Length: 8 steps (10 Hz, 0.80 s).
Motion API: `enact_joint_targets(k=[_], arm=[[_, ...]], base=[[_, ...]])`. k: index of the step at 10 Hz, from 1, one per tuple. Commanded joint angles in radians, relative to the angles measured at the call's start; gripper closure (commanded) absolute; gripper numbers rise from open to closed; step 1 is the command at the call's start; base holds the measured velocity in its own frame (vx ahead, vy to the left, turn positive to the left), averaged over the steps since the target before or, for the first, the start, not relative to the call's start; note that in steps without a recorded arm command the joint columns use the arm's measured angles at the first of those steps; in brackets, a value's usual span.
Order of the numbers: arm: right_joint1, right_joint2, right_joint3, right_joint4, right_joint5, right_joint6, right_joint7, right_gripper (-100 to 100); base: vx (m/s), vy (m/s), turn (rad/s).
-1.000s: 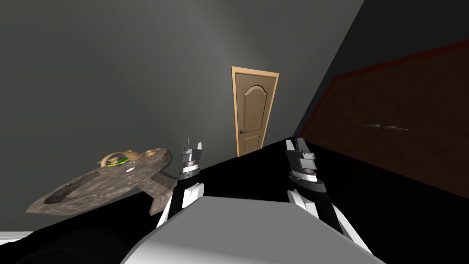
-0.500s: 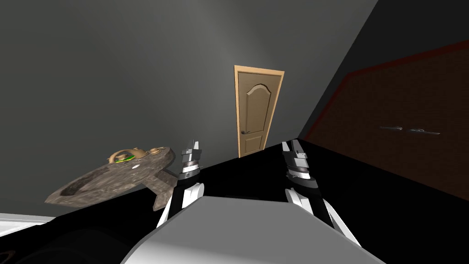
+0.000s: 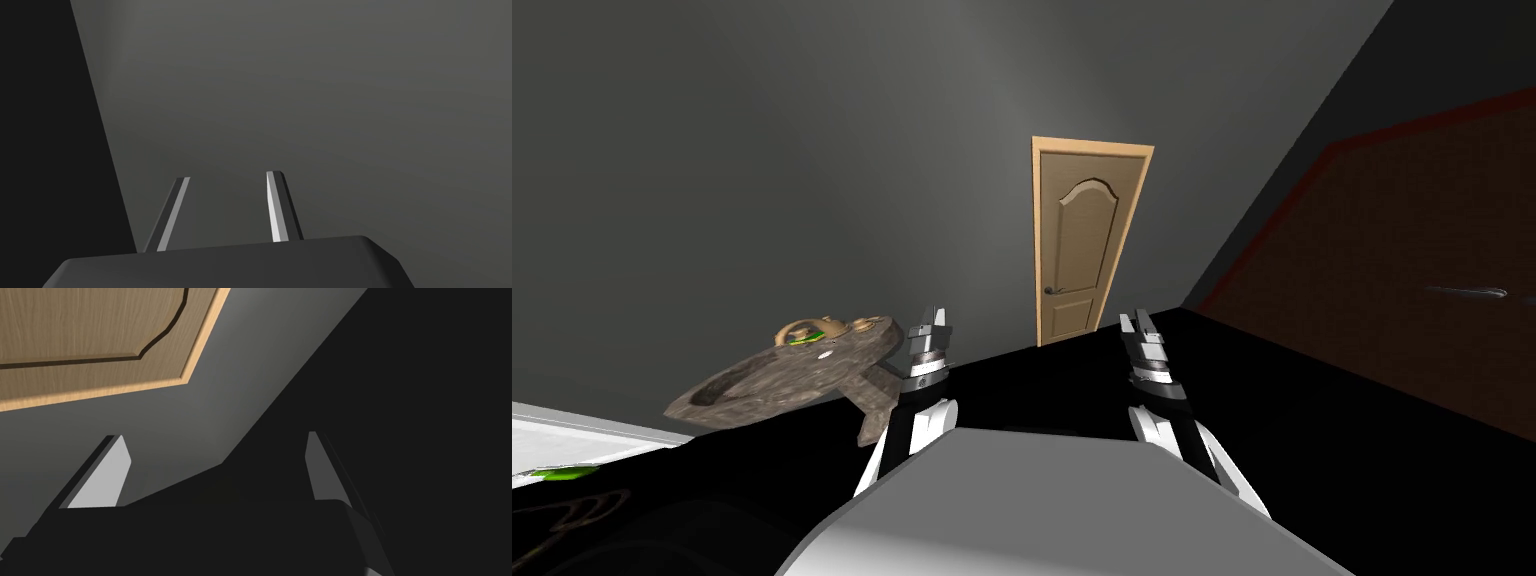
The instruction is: Pull the door open
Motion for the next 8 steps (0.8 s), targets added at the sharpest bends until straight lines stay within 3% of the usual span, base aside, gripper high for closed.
enact_joint_targets(k=[1,2,3,5,6,8], arm=[[-0.013,-0.004,-0.003,0.03,-0.003,0.0,-0.001,-100],[-0.031,-0.011,-0.006,0.067,-0.008,-0.002,-0.003,-100],[-0.031,-0.011,-0.006,0.069,-0.008,-0.002,-0.003,-100],[-0.07,-0.025,-0.014,0.142,-0.019,-0.006,-0.006,-100],[-0.07,-0.025,-0.014,0.155,-0.019,-0.006,-0.006,-100],[-0.111,-0.039,-0.022,0.228,-0.031,-0.01,-0.01,-100]], base=[[0.057,-0.032,0.035],[0.039,-0.014,0.093],[0.032,-0.013,0.049],[0.058,-0.027,0.145],[0.058,-0.033,0.058],[0.057,-0.036,0.14]])
